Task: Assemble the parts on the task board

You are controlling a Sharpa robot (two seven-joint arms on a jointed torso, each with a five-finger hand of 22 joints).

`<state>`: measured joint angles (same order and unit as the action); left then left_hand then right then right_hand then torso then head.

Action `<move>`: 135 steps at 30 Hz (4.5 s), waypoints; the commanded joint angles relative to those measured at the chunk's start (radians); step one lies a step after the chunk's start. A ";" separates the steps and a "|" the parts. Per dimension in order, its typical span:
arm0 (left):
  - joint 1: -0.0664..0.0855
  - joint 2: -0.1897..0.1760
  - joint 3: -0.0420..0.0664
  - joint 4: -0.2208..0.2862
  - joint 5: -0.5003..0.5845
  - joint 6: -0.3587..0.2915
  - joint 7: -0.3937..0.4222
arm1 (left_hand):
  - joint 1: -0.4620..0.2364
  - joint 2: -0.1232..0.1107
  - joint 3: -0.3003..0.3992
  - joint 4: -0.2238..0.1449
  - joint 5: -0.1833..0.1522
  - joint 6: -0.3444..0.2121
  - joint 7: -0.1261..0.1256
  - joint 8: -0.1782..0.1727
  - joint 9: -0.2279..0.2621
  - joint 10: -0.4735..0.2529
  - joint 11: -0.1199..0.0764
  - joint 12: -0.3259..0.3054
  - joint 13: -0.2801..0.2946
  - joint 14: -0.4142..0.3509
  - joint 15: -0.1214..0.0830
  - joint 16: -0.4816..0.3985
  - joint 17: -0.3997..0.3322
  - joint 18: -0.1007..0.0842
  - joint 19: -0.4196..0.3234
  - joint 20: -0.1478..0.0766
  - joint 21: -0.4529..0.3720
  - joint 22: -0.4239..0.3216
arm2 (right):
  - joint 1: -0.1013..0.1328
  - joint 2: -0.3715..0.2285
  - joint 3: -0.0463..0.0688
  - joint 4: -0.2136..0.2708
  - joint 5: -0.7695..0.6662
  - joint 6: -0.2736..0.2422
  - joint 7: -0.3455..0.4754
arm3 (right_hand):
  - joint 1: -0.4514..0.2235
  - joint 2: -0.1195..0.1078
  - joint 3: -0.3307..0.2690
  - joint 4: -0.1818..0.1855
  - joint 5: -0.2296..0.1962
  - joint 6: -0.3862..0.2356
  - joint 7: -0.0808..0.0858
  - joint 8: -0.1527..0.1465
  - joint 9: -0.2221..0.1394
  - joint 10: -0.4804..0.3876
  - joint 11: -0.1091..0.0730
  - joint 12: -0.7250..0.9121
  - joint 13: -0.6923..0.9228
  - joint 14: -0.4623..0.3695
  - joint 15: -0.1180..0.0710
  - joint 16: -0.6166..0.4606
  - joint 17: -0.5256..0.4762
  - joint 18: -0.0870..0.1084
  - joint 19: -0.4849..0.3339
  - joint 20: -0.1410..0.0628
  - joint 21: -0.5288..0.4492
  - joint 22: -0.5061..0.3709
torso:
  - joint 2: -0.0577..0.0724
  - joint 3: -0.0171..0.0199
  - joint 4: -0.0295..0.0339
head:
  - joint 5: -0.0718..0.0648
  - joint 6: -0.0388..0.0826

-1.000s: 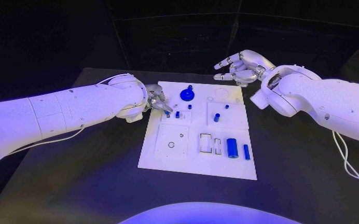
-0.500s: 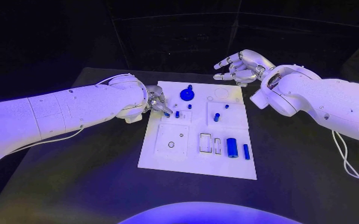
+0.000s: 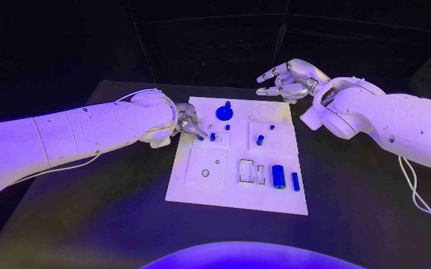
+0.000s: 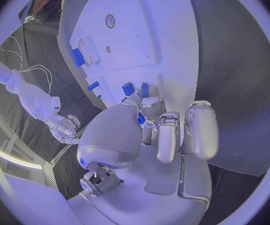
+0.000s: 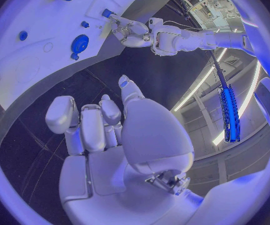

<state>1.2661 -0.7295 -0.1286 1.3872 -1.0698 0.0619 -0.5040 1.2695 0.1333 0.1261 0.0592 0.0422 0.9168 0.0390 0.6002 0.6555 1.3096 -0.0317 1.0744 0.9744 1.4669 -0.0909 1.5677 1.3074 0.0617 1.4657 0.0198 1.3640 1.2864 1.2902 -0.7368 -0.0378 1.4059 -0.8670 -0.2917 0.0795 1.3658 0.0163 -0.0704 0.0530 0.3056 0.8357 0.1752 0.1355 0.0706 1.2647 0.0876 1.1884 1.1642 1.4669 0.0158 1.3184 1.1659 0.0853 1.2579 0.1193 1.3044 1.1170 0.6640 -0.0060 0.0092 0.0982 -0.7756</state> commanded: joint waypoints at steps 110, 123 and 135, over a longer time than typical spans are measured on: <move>0.006 0.172 -0.005 -0.196 -0.233 -0.188 0.602 | 0.116 -0.114 -0.085 -0.188 0.007 -0.107 0.121 -0.298 -0.381 -0.468 0.135 -0.649 -0.688 -0.026 0.108 -0.220 -0.099 0.092 -0.140 0.095 -0.493 -0.511 | -0.001 0.015 0.000 -0.011 0.002 0.014 0.015 | -0.004 0.012 -0.011 0.004 0.007 -0.003 0.001 0.007 -0.001 -0.010 -0.001 -0.005 -0.004 0.016 -0.008 -0.009 -0.002 0.018 -0.011 -0.001 -0.011 -0.007 | 0.002 0.0014 -0.0045 | -0.033 0.014; 0.000 0.203 -0.018 -0.239 -0.313 -0.140 0.562 | 0.103 -0.103 -0.061 -0.210 0.006 -0.014 0.110 -0.340 -0.450 -0.399 0.125 -0.685 -0.764 0.013 0.098 -0.176 -0.064 0.069 -0.074 0.085 -0.355 -0.368 | -0.001 0.017 0.000 -0.007 0.002 0.007 0.018 | -0.003 0.014 -0.011 0.005 0.008 -0.003 0.001 0.007 -0.001 -0.011 -0.001 -0.005 -0.005 0.016 -0.008 -0.009 -0.002 0.018 -0.011 -0.001 -0.012 -0.008 | 0.003 0.0008 -0.0032 | -0.039 0.011; -0.016 0.236 -0.018 -0.272 -0.324 -0.118 0.537 | 0.097 -0.091 -0.039 -0.224 0.006 0.021 0.107 -0.364 -0.482 -0.361 0.121 -0.710 -0.805 0.020 0.094 -0.177 -0.079 0.062 -0.058 0.079 -0.318 -0.327 | -0.001 0.021 0.000 -0.008 0.002 0.008 0.019 | -0.003 0.014 -0.011 0.005 0.008 -0.003 0.001 0.008 -0.001 -0.011 -0.001 -0.005 -0.005 0.016 -0.008 -0.009 -0.002 0.018 -0.011 -0.001 -0.012 -0.008 | 0.003 0.0003 -0.0033 | -0.039 0.006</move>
<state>1.2491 -0.4973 -0.1477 1.1187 -1.3748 -0.0787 0.0507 1.3668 0.0357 0.0841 -0.1639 0.0502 0.9329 0.1447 0.2401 0.1738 0.9411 0.0921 0.3675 0.1712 1.4654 0.0074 1.3884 1.2289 0.1316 1.3998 0.1000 1.0429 0.9587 1.2872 -0.7181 -0.0380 1.3964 -0.8670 -0.2830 0.0878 1.3551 0.0269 -0.0757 0.0583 0.3095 0.8357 0.1752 0.1391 0.0706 1.2611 0.0840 1.1847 1.1597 1.4669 0.0159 1.3147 1.1631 0.0854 1.2508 0.1196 1.2968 1.1100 0.6671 -0.0056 0.0070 0.0575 -0.7691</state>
